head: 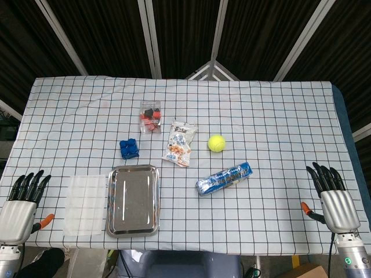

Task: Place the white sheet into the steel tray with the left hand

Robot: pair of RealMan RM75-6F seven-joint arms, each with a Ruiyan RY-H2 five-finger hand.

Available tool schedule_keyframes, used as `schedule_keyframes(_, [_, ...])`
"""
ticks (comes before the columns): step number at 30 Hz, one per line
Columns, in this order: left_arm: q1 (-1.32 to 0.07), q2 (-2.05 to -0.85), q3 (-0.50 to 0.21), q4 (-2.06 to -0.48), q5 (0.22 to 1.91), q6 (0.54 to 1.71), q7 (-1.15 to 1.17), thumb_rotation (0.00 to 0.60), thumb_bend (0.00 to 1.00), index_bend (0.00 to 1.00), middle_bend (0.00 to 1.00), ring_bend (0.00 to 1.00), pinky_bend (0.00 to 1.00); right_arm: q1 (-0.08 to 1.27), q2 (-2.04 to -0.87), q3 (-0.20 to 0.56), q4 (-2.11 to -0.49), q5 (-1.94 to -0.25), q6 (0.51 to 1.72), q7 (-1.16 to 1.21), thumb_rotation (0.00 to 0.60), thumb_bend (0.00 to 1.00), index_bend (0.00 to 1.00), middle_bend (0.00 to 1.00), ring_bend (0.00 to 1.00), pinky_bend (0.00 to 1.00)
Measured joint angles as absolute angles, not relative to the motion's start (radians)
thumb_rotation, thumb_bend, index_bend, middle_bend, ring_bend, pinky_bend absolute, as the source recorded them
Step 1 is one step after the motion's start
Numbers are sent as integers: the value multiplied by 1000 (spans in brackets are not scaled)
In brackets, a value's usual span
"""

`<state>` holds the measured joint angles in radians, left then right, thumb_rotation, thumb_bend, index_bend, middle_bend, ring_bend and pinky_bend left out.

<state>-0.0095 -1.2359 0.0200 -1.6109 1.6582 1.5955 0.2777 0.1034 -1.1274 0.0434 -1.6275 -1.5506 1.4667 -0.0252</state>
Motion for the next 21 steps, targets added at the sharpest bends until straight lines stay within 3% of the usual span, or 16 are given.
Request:
schedule_keyframes(14, [-14,-1226,43,-1609,1680,1572,291,600,45,13,0,0,0,100,-1128,43,-1625,-1553,1473,-27,600,313,0,0,0,0])
schedule_keyframes(21, [-21,-1183,111,-1616,1732,1519,293,600,84,287,0,0,0,101,-1130,47,-1624,-1545,1472,-32,600,313,0,0,0,0])
